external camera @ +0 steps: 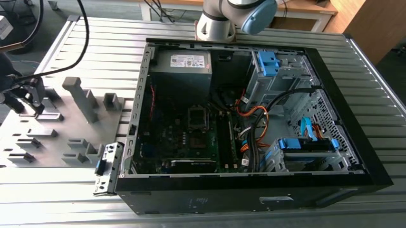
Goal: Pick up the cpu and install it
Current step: 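Pick up the cpu and move it towards the insertion slot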
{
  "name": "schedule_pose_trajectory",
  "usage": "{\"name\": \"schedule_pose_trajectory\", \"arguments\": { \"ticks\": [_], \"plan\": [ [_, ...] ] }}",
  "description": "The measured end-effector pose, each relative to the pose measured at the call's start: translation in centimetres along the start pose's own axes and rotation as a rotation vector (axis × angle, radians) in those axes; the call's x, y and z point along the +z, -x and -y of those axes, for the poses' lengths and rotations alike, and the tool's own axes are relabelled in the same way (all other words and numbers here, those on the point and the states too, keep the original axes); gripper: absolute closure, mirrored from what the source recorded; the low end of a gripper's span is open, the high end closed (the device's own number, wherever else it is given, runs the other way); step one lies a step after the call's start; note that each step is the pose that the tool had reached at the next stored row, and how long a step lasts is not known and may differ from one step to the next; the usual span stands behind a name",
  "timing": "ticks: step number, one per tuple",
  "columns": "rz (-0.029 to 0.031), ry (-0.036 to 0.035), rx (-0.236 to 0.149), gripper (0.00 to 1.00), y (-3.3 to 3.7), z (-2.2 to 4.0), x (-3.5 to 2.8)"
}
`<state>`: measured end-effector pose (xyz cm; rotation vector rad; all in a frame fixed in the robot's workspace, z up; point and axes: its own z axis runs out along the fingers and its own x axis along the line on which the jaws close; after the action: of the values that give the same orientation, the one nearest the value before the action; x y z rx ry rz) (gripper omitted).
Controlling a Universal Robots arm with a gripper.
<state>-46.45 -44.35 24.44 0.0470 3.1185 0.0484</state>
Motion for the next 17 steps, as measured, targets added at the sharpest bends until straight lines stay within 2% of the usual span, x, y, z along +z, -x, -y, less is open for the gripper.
{"name": "schedule_pose_trajectory", "arguments": {
  "ticks": [5,14,17],
  "plan": [
    [0.0000,0.0000,0.000,0.53,0.03,-0.05,-1.51],
    [-0.0002,0.0002,0.000,0.53,0.10,-0.15,-4.84],
    [0.0000,0.0004,0.000,0.53,0.12,-0.18,-5.61]
  ]
}}
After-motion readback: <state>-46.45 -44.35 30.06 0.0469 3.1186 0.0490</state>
